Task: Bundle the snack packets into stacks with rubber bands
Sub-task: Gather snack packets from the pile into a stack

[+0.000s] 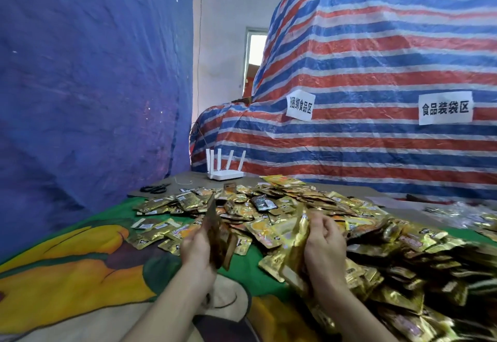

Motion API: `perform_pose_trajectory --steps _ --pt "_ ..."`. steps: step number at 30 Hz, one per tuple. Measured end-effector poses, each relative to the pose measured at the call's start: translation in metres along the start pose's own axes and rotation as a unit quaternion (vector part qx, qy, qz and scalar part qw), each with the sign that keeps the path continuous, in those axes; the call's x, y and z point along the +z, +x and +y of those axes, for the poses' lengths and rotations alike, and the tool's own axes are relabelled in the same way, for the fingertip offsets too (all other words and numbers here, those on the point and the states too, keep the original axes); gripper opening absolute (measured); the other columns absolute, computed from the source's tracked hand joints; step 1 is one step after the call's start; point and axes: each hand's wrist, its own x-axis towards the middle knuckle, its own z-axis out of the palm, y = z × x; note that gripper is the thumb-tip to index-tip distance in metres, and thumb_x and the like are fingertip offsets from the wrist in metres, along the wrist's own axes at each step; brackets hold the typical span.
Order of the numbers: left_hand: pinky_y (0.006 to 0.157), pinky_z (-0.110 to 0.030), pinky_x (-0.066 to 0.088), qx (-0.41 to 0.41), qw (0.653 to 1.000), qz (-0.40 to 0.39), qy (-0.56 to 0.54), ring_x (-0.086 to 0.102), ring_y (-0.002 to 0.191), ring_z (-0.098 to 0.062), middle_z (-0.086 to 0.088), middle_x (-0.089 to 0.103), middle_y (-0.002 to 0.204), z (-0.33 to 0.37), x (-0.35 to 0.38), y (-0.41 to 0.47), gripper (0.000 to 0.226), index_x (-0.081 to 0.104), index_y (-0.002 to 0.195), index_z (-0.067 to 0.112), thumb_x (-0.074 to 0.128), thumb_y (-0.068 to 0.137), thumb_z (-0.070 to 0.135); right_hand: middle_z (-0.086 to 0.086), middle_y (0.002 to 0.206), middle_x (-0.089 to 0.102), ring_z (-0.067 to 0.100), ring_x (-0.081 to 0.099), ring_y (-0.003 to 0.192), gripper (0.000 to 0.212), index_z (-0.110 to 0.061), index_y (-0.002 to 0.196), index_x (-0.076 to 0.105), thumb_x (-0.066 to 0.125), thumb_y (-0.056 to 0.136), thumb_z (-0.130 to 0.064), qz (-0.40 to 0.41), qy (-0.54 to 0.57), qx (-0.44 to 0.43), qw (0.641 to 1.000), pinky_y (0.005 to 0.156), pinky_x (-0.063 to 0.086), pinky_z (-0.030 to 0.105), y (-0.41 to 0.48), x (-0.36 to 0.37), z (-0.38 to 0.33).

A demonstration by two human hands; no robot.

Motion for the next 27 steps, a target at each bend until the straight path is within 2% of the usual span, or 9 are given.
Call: perform_pose_trajectory --steps 3,6,8,10,14,16,19,23,27 --pt "0.058 -0.032 0.045 -0.036 0.998 -0.050 0.019 0.056 0.068 -0.023 -0.010 0.060 0.083 0.004 -0.001 -0.005 0.019 0.063 0.108 0.006 0.059 0.099 0.022 0.021 0.084 0.065 0.029 0.063 0.073 0.044 -0.010 0.096 0.061 0.034 0.108 -0.042 -0.002 0.013 0.014 1.000 0.067 0.056 0.047 -0.002 0.002 -0.004" --pt "0.050 -0.028 0.041 -0.028 0.992 -0.112 0.058 0.050 0.060 -0.018 -0.006 0.055 0.073 0.001 0.003 -0.015 0.031 0.065 0.119 0.002 0.048 0.103 0.023 0.007 0.059 0.056 0.015 0.054 0.045 0.047 0.001 0.085 0.058 0.031 0.104 -0.032 -0.010 0.086 0.044 0.995 0.040 0.045 0.024 -0.007 0.000 -0.003" --pt "0.046 -0.025 0.041 -0.018 0.985 -0.153 0.080 0.048 0.054 -0.016 -0.006 0.055 0.069 -0.002 0.005 -0.020 0.037 0.065 0.122 -0.002 0.046 0.104 0.024 0.004 0.053 0.053 0.014 0.049 0.040 0.045 -0.002 0.072 0.060 0.035 0.099 -0.027 -0.022 0.116 0.050 0.992 0.036 0.039 0.020 -0.009 -0.001 -0.002" --pt "0.043 -0.024 0.046 -0.019 0.978 -0.197 0.068 0.050 0.049 -0.015 -0.007 0.056 0.071 -0.004 0.006 -0.025 0.036 0.062 0.124 -0.003 0.044 0.105 0.021 0.003 0.054 0.057 0.014 0.054 0.043 0.038 -0.008 0.068 0.060 0.040 0.099 -0.017 -0.048 0.134 0.063 0.988 0.038 0.044 0.021 -0.008 -0.003 0.001" --pt "0.040 -0.024 0.049 -0.010 0.970 -0.231 0.076 0.055 0.043 -0.015 -0.007 0.057 0.066 -0.005 0.011 -0.035 0.025 0.059 0.122 0.006 0.040 0.105 0.007 0.008 0.076 0.074 0.022 0.073 0.066 0.017 -0.005 0.093 0.067 0.051 0.098 -0.005 -0.130 0.178 0.149 0.964 0.057 0.059 0.041 -0.006 -0.001 0.006" --pt "0.050 -0.030 0.054 0.013 0.968 -0.219 0.124 0.062 0.051 -0.019 -0.010 0.066 0.071 -0.007 0.011 -0.038 0.024 0.064 0.115 0.009 0.043 0.104 0.005 0.016 0.089 0.075 0.029 0.074 0.075 0.029 -0.012 0.095 0.074 0.049 0.097 0.003 -0.158 0.186 0.180 0.953 0.057 0.059 0.043 -0.008 0.003 0.007" --pt "0.058 -0.037 0.057 0.033 0.968 -0.179 0.174 0.067 0.065 -0.026 -0.015 0.071 0.084 -0.011 0.009 -0.035 0.023 0.067 0.107 0.013 0.045 0.104 0.009 0.010 0.085 0.077 0.026 0.075 0.075 0.048 -0.028 0.089 0.077 0.047 0.097 0.008 -0.189 0.174 0.178 0.950 0.059 0.060 0.043 -0.010 0.007 0.011" --pt "0.034 -0.019 0.034 0.046 0.972 -0.148 0.179 0.045 0.038 -0.012 -0.004 0.056 0.067 -0.011 0.005 -0.025 0.028 0.063 0.099 0.007 0.040 0.107 0.021 0.001 0.081 0.076 0.019 0.075 0.070 0.049 -0.043 0.083 0.071 0.050 0.101 -0.003 -0.179 0.095 0.129 0.971 0.056 0.060 0.040 -0.017 0.007 0.007" --pt "0.035 -0.015 0.021 0.036 0.974 -0.204 0.095 0.030 0.037 -0.012 -0.002 0.045 0.061 -0.009 0.003 -0.022 0.047 0.062 0.087 0.004 0.028 0.102 0.034 0.005 0.096 0.072 0.013 0.074 0.073 0.027 -0.037 0.104 0.058 0.048 0.105 -0.012 -0.139 0.026 0.067 0.988 0.052 0.060 0.033 -0.023 0.008 0.006"
